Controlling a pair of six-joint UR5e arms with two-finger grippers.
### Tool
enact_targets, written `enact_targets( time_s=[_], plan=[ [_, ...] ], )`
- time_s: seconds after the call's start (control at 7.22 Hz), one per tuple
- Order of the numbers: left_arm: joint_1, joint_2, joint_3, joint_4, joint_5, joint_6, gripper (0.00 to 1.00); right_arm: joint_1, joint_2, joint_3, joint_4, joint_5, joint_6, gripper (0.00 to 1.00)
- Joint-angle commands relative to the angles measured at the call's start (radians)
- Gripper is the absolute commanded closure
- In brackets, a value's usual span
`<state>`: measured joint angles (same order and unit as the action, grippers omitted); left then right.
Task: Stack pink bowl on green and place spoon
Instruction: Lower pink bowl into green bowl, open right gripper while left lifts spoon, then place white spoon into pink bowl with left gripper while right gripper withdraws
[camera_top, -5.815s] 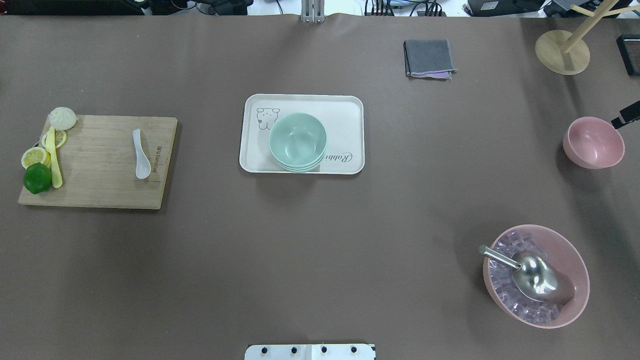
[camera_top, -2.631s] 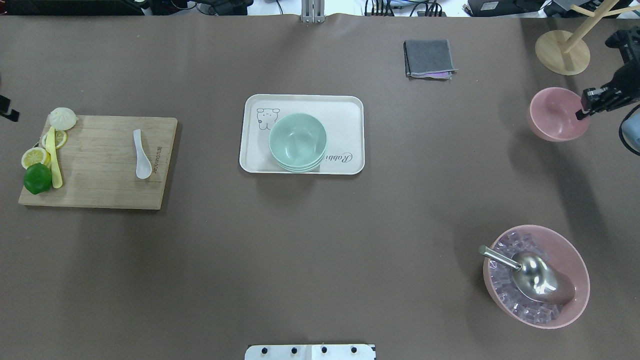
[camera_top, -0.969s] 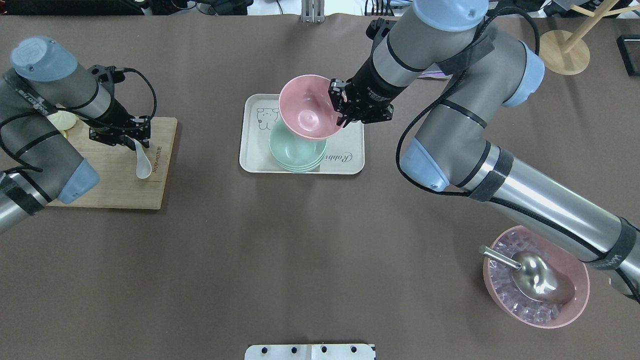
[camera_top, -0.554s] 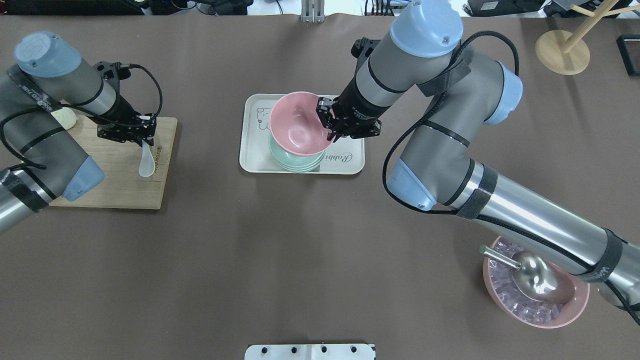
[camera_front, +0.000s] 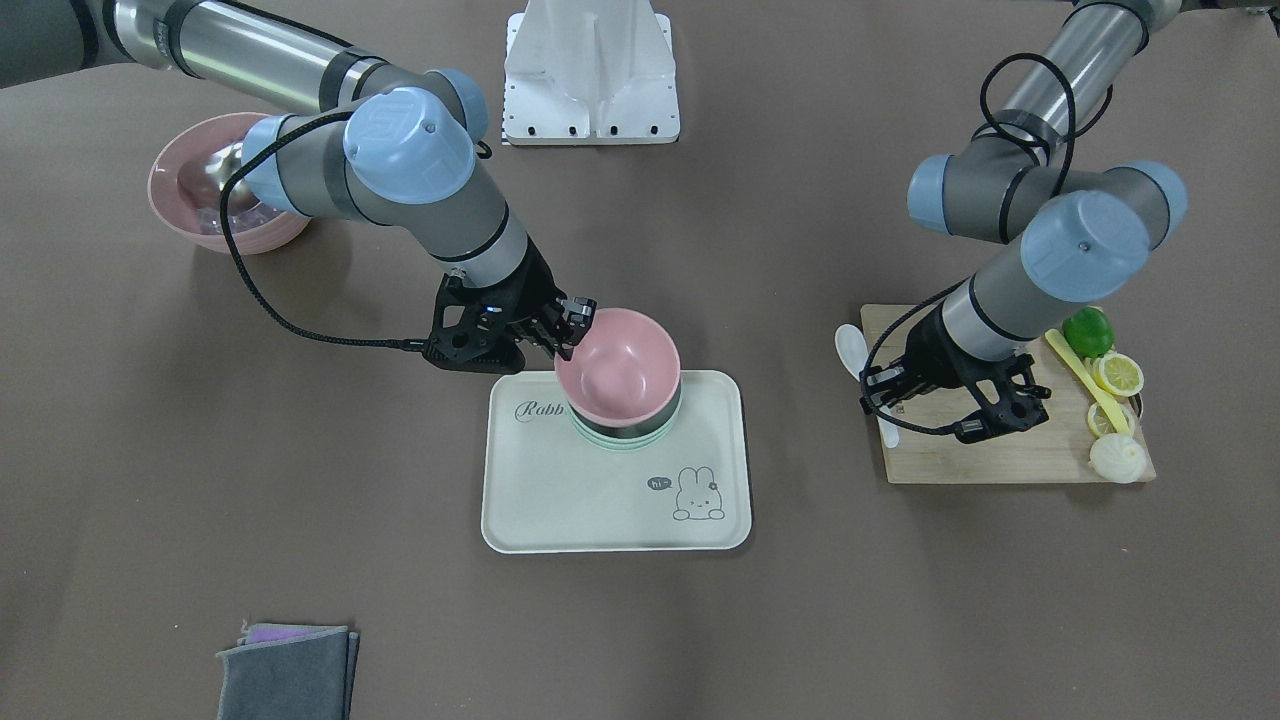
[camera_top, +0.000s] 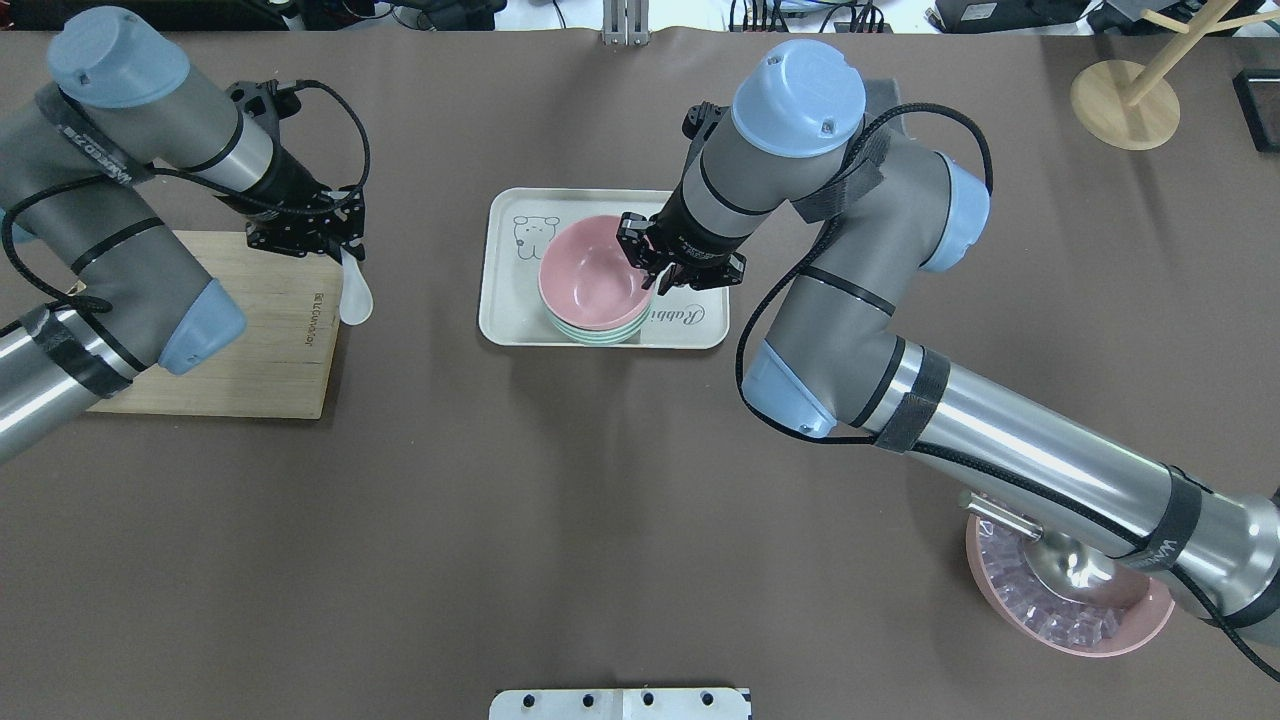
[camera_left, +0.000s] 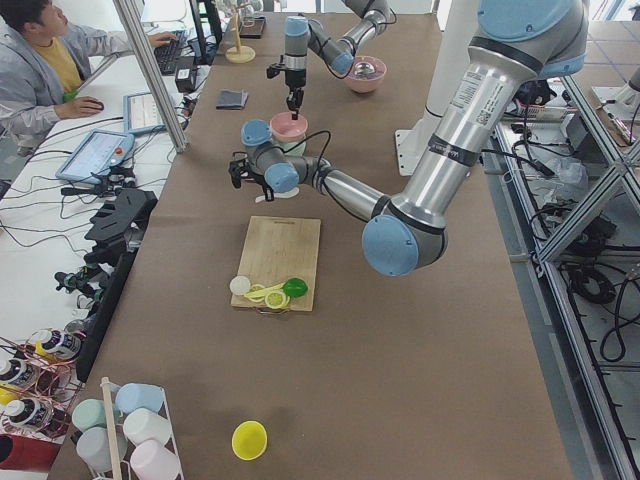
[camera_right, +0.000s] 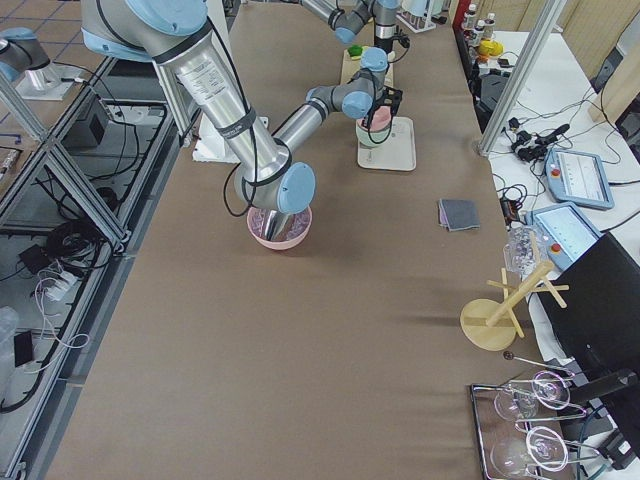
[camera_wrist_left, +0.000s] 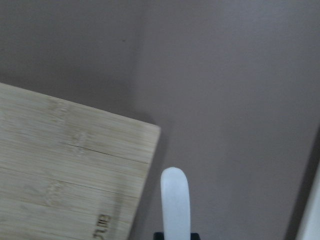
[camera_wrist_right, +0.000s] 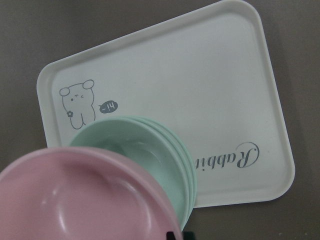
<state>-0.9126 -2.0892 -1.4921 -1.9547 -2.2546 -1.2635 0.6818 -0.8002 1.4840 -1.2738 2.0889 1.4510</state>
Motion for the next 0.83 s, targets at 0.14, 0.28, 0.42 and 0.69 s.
enact_targets(
  time_s=[0.14, 0.28, 0.42, 0.69],
  plan=[
    [0.042, -0.149, -0.004, -0.001, 0.010, -0.180, 1.00, 0.025, 0.000, -0.016, 0.051, 0.026, 0.003, 0.00],
    [0.063, -0.205, 0.033, -0.003, 0.016, -0.219, 1.00, 0.082, -0.026, -0.007, 0.053, 0.116, -0.010, 0.00],
    [0.113, -0.262, 0.079, -0.007, 0.088, -0.246, 1.00, 0.137, -0.095, 0.045, 0.051, 0.191, -0.033, 0.00],
    [0.167, -0.288, 0.146, -0.137, 0.190, -0.301, 1.00, 0.261, -0.227, 0.116, 0.047, 0.322, -0.179, 0.00]
  ],
)
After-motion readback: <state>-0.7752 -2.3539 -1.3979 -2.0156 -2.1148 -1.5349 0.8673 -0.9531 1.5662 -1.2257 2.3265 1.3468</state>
